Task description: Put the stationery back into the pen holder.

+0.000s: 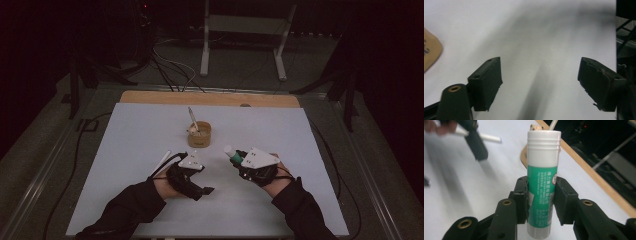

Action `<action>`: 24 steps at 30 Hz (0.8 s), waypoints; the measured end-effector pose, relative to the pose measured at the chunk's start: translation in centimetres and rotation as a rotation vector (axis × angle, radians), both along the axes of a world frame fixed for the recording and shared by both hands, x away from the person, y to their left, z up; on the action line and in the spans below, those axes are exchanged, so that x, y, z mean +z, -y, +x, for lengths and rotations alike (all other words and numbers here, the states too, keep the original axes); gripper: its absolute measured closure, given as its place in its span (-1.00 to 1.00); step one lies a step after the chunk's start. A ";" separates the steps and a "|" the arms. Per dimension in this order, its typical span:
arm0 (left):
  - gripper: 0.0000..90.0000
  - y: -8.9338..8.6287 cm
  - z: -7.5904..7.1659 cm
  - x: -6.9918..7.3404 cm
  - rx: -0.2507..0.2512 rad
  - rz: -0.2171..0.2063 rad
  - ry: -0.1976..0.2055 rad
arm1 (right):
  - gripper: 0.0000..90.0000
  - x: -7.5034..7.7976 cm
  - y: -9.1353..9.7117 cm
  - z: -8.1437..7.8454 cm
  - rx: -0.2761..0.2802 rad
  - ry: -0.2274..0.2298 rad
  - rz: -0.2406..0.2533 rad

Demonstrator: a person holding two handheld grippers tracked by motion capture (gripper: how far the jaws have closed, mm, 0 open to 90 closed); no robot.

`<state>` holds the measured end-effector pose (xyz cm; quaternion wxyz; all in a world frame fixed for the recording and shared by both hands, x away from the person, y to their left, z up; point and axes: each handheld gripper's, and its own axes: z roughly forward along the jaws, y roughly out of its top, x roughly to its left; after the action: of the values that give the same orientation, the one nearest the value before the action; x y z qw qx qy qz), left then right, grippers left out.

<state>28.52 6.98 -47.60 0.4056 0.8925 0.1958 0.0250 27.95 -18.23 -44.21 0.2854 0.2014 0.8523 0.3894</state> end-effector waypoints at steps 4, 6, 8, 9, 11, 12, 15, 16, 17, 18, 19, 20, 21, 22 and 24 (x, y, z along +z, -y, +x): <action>-0.65 -0.5 -0.5 -0.2 -0.001 -0.024 -0.007 | 0.45 0.7 0.4 0.4 -0.012 -0.045 0.082; -0.75 -0.7 -0.6 -0.2 -0.005 -0.040 -0.026 | 0.45 1.0 0.4 0.5 -0.023 -0.047 0.102; -0.83 -1.1 -0.7 -0.3 -0.029 -0.060 -0.048 | 0.45 1.1 0.3 0.6 -0.027 -0.051 0.115; -0.86 -1.2 -0.8 -0.4 -0.025 -0.059 -0.050 | 0.45 1.2 0.3 0.6 -0.029 -0.049 0.120; -0.89 -1.3 -1.0 -0.5 -0.036 -0.058 -0.048 | 0.45 1.4 0.2 0.8 -0.024 -0.056 0.132; -0.93 -1.4 -1.1 -0.6 -0.037 -0.056 -0.048 | 0.45 1.4 0.1 0.8 -0.025 -0.057 0.136; -0.95 -1.5 -1.5 -1.0 -0.038 -0.054 -0.052 | 0.45 1.5 -0.1 0.9 -0.026 -0.057 0.139; -0.97 -1.6 -1.7 -1.2 -0.041 -0.058 -0.056 | 0.45 1.7 -0.3 1.2 -0.010 -0.082 0.150; -0.97 -1.6 -1.7 -1.2 -0.041 -0.058 -0.056 | 0.45 1.7 -0.3 1.2 -0.010 -0.082 0.150; -0.97 -1.7 -1.9 -1.4 -0.040 -0.060 -0.049 | 0.45 1.8 -0.5 1.5 -0.003 -0.098 0.150; -0.97 -1.7 -1.9 -1.4 -0.040 -0.060 -0.049 | 0.45 1.9 -0.6 1.7 0.003 -0.111 0.151; -0.98 -1.8 -2.1 -1.6 -0.036 -0.063 -0.050 | 0.45 2.0 -0.7 1.9 0.009 -0.141 0.162; -0.98 -1.8 -2.1 -1.6 -0.036 -0.063 -0.050 | 0.45 2.0 -0.7 1.9 0.009 -0.141 0.162; -0.98 -1.8 -2.3 -1.7 -0.037 -0.061 -0.042 | 0.45 2.2 -0.8 2.3 0.019 -0.170 0.194; -0.98 -1.8 -2.6 -1.9 -0.037 -0.070 -0.046 | 0.45 2.3 -1.1 2.4 0.012 -0.154 0.196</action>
<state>25.95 8.82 -49.49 0.4324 0.8816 0.1892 -0.0102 30.34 -17.15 -41.87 0.1957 0.2524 0.8307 0.4561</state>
